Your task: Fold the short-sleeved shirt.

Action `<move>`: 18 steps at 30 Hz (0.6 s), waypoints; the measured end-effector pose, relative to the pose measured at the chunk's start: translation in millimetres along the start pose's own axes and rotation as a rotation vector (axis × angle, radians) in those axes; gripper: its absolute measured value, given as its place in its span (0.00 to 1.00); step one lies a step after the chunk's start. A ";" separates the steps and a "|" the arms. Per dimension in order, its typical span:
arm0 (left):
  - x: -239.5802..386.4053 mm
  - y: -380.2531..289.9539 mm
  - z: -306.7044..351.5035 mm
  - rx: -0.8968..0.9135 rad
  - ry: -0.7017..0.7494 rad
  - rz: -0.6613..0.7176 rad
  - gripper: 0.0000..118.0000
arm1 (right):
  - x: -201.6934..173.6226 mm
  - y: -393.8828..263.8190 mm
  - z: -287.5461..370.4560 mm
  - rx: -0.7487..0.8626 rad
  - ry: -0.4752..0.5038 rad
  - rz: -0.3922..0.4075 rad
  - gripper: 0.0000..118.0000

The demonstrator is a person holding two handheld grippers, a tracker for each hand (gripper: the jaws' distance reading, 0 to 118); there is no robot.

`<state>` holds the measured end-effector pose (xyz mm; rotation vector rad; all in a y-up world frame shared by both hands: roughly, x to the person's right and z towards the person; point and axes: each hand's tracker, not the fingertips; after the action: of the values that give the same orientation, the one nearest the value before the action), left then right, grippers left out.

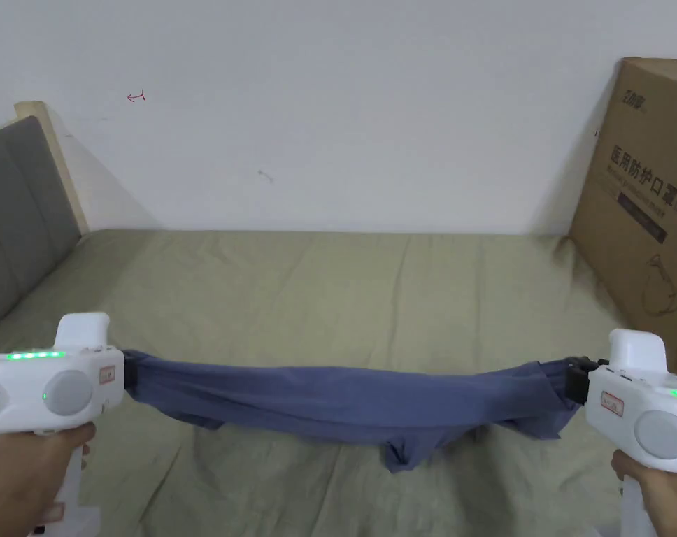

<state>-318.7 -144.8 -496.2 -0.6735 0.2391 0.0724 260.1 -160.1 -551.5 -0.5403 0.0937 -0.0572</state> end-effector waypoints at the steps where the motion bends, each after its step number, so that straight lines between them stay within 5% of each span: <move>1: -1.4 -10.6 4.3 -0.015 -0.001 -0.003 0.04 | 2.0 -8.1 6.3 -0.013 0.000 -0.007 0.08; 18: -31.0 -178.3 71.6 -0.182 0.002 -0.049 0.04 | 27.9 -145.4 121.2 -0.134 -0.001 -0.014 0.08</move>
<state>-309.2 -238.8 -326.1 -0.8603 0.2197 0.0464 296.2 -224.9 -375.1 -0.6747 0.0931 -0.0645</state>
